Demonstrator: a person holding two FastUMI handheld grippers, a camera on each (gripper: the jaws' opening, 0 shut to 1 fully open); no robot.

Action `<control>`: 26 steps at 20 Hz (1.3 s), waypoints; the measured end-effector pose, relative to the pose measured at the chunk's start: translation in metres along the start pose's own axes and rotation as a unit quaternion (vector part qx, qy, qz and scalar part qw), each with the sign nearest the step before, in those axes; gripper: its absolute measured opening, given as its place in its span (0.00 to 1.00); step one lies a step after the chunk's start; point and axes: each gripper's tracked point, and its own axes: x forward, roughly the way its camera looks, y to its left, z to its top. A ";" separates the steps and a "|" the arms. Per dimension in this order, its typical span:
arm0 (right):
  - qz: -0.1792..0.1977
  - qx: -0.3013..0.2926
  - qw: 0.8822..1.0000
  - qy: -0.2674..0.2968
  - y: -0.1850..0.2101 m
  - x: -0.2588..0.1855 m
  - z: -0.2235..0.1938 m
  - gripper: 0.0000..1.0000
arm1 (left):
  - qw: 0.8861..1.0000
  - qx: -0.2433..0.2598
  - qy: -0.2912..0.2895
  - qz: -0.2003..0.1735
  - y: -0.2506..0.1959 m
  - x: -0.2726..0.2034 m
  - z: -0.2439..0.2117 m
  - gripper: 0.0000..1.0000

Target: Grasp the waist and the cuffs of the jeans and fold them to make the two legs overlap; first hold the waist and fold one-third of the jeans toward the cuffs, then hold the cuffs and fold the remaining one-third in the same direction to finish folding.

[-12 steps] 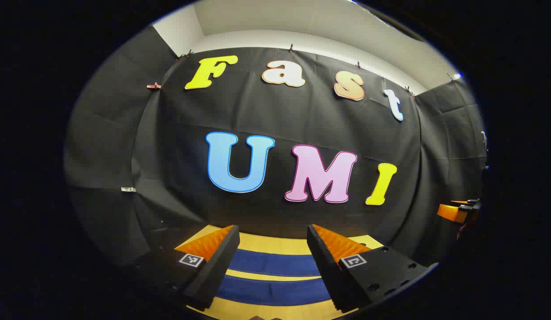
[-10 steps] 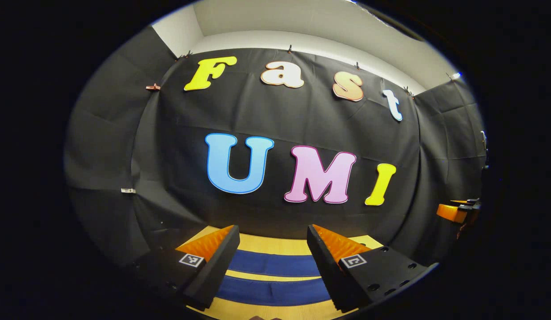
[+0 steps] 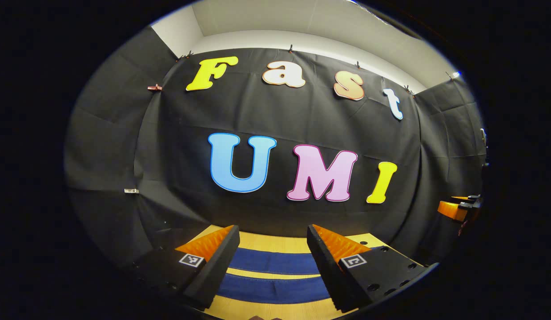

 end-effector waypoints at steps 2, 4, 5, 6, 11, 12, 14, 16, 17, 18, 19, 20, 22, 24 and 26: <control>0.000 -0.002 1.000 -0.002 0.000 -0.002 0.002 0.97 | 1.000 0.001 -0.002 -0.001 0.001 -0.004 0.002 0.96; 0.000 -0.003 1.000 -0.004 0.001 -0.002 0.002 0.97 | 1.000 0.006 -0.005 0.000 0.002 -0.005 0.003 0.96; 0.000 -0.004 1.000 -0.004 0.001 -0.003 0.002 0.97 | 1.000 0.007 -0.005 -0.001 0.002 -0.006 0.002 0.96; 0.001 -0.004 1.000 -0.004 0.001 -0.004 0.002 0.97 | 1.000 0.008 -0.005 -0.002 0.002 -0.007 0.004 0.96; 0.000 -0.025 1.000 -0.009 -0.008 -0.003 0.004 0.97 | 1.000 0.010 0.001 -0.015 0.006 -0.010 -0.001 0.96; -0.001 -0.031 0.999 -0.009 -0.010 -0.002 0.004 0.97 | 1.000 0.014 0.005 -0.022 0.008 -0.010 -0.003 0.96; -0.006 -0.045 0.999 -0.010 -0.019 0.000 0.003 0.97 | 0.999 0.027 0.019 -0.026 0.021 -0.009 -0.012 0.96; -0.008 -0.055 0.998 -0.013 -0.025 0.001 0.004 0.97 | 0.998 0.037 0.035 -0.026 0.038 -0.009 -0.021 0.96; -0.008 -0.058 0.998 -0.015 -0.027 0.002 0.003 0.97 | 0.998 0.040 0.044 -0.027 0.045 -0.009 -0.026 0.96; -0.010 -0.059 0.998 -0.015 -0.031 0.004 0.002 0.97 | 0.997 0.043 0.052 -0.030 0.053 -0.007 -0.029 0.96; -0.008 -0.060 0.998 -0.015 -0.034 0.005 0.001 0.97 | 0.996 0.048 0.061 -0.034 0.060 -0.007 -0.033 0.96; -0.005 -0.061 0.998 -0.014 -0.035 0.007 0.000 0.97 | 0.996 0.053 0.067 -0.039 0.066 -0.005 -0.037 0.96; -0.003 -0.067 0.998 -0.006 -0.041 0.011 -0.006 0.97 | 0.993 0.067 0.085 -0.052 0.076 0.002 -0.049 0.96; -0.002 -0.070 0.998 0.004 -0.050 0.014 -0.016 0.97 | 0.989 0.079 0.109 -0.068 0.084 0.007 -0.065 0.96; 0.012 -0.075 0.997 0.015 -0.053 0.020 -0.029 0.97 | 0.985 0.087 0.131 -0.078 0.092 0.017 -0.087 0.96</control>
